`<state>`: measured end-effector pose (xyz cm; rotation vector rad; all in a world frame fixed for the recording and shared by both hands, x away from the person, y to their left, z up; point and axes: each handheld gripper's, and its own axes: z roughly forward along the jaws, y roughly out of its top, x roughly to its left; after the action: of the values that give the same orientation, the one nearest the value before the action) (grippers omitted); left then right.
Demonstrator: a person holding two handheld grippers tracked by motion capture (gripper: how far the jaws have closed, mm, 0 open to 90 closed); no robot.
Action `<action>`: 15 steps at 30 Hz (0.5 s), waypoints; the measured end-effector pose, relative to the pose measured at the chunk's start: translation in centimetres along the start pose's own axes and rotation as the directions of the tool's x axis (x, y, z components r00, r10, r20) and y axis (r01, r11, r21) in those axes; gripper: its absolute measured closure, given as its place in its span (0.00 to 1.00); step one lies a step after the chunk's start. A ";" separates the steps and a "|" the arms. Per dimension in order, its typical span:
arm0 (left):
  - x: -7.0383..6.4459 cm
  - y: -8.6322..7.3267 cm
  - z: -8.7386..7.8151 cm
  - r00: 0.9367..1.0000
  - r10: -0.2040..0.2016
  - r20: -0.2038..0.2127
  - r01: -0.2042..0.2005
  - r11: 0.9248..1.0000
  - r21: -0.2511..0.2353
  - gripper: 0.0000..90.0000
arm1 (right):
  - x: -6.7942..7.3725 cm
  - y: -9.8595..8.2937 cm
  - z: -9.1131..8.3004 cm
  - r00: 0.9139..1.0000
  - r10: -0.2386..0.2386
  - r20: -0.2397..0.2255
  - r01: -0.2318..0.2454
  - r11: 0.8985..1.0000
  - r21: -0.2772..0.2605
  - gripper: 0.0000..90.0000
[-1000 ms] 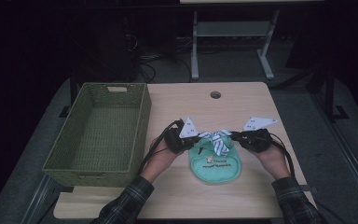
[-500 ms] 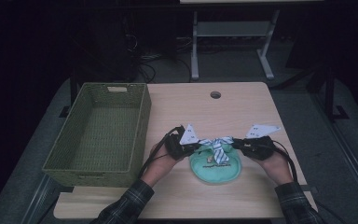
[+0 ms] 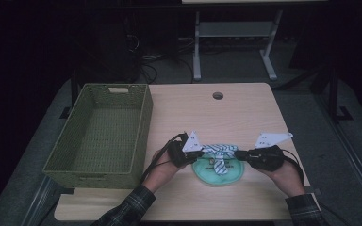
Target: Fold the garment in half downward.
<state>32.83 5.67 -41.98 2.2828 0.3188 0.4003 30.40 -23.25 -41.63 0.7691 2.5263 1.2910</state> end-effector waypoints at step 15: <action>-0.6 0.2 -0.7 0.998 -0.006 0.061 0.009 0.999 -0.051 0.92 | 1.2 -0.4 5.3 0.996 -0.016 -0.090 0.026 0.993 0.119 1.00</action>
<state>32.04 5.77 -41.54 2.2382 0.2831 0.3308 31.34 -19.13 -45.08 0.7215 2.6959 1.2012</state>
